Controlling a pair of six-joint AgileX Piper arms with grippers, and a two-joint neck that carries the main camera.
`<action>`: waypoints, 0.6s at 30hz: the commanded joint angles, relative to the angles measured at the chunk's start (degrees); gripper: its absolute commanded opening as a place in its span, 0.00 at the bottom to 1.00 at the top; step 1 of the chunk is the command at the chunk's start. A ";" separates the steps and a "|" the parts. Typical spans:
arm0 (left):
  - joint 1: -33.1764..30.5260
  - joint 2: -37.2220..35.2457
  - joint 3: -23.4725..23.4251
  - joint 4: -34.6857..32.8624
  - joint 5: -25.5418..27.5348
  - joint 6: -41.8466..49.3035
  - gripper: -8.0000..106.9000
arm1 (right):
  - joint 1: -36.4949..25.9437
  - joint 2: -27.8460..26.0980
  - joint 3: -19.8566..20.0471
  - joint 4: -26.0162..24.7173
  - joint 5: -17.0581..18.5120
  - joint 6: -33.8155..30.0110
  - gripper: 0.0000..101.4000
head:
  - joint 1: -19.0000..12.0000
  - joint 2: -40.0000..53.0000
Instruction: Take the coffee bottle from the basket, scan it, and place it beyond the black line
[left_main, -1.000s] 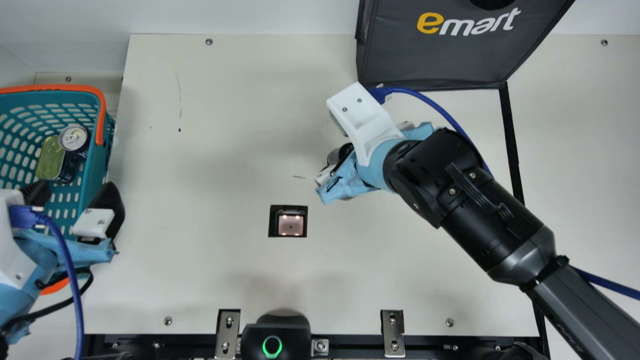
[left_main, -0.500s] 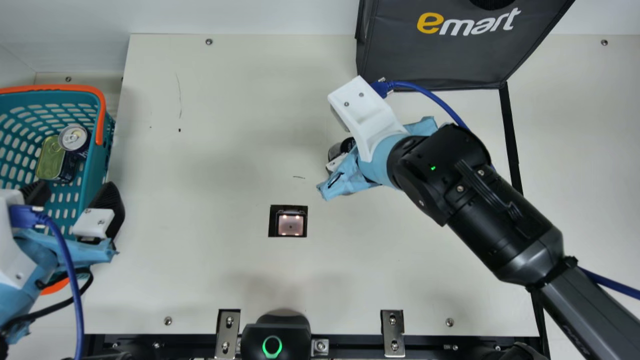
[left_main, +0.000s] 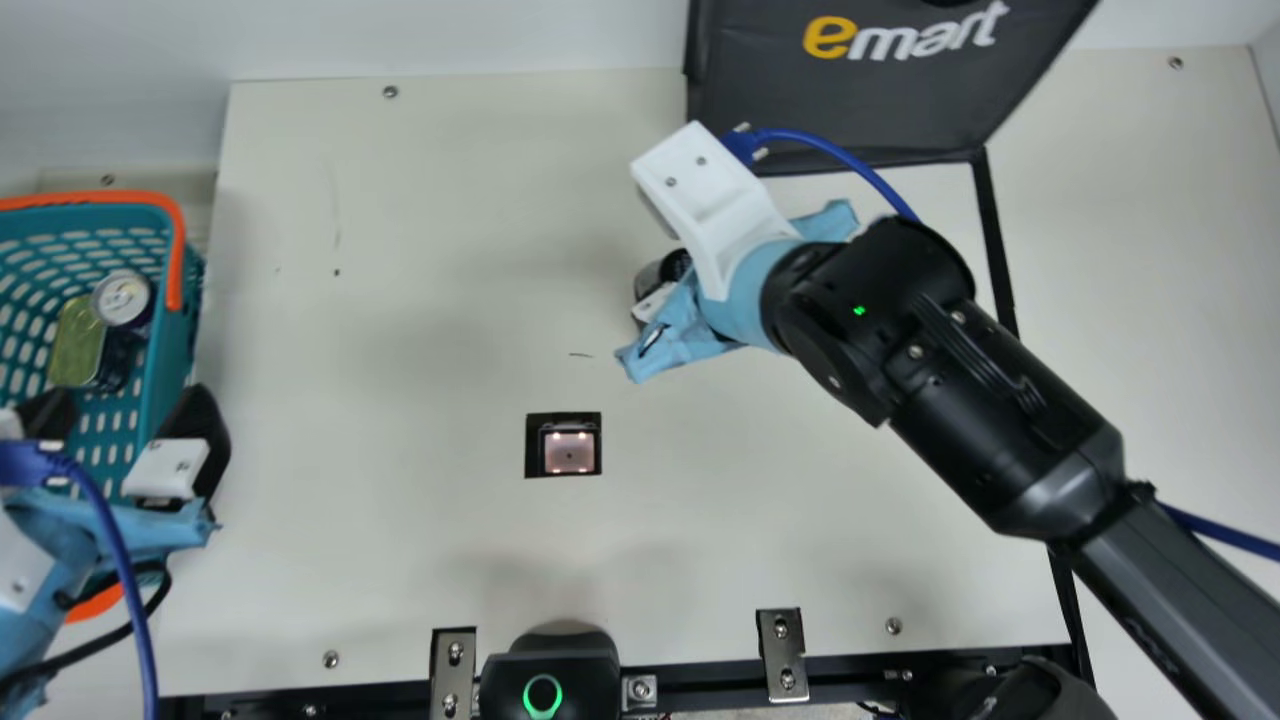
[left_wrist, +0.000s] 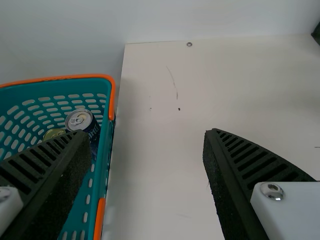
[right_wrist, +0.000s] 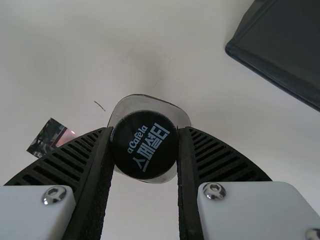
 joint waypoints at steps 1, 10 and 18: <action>0.00 0.00 0.00 0.00 0.00 0.00 0.85 | 0.09 -0.03 -0.11 -0.11 0.05 -0.06 0.00 | -1.48 -5.15; 0.00 0.00 0.00 0.00 0.00 0.00 0.85 | 0.35 -0.16 -0.22 -0.30 0.24 -0.03 0.00 | -1.48 -14.46; 0.00 0.00 0.00 0.00 0.00 0.00 0.85 | -0.27 0.00 -0.95 -0.14 0.71 -0.30 0.00 | -1.48 -14.46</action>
